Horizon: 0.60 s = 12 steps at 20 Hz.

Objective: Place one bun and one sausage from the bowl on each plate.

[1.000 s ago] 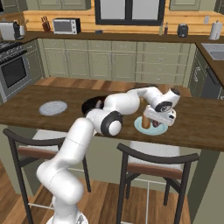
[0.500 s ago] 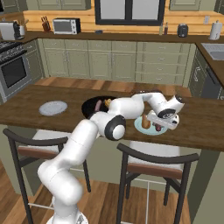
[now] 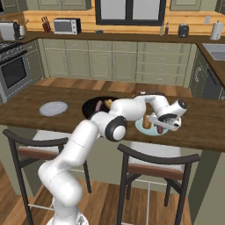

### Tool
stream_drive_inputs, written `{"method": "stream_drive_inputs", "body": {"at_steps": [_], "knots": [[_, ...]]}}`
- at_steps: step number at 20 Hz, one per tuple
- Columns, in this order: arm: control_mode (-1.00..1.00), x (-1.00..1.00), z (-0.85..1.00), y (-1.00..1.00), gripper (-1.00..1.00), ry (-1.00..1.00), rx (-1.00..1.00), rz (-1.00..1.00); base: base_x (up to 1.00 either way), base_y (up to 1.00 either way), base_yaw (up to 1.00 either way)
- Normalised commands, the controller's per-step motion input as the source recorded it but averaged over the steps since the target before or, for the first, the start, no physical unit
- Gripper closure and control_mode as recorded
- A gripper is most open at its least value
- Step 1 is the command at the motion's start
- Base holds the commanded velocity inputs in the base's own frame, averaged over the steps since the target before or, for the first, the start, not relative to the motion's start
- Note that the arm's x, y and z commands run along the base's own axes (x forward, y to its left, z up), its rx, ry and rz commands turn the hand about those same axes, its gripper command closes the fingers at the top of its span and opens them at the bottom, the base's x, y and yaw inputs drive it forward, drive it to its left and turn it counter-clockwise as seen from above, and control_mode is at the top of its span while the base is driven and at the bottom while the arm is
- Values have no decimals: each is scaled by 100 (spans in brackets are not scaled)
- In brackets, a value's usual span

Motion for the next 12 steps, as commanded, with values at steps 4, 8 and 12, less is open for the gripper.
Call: {"method": "stream_drive_inputs", "body": {"at_steps": [4,8,12], "knots": [[-100,0,6,20,-100,-11,0,-10,0,0,0],[-100,-33,35,17,-100,-11,0,-11,0,0,0],[-100,-64,45,18,-100,-10,0,-11,0,0,0]]}}
